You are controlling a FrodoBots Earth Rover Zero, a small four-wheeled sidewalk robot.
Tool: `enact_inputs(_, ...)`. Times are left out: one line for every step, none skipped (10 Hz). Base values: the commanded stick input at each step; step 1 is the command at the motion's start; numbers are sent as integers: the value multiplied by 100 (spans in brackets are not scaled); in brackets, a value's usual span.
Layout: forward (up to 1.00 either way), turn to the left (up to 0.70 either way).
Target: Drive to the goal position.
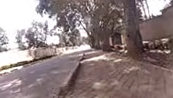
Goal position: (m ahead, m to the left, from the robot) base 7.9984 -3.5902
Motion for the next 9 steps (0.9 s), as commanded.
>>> enact_inputs(70, 0)
enact_inputs(70, 0)
enact_inputs(70, 0)
enact_inputs(70, 0)
enact_inputs(70, 0)
enact_inputs(70, 0)
enact_inputs(70, 0)
enact_inputs(70, 0)
enact_inputs(70, 0)
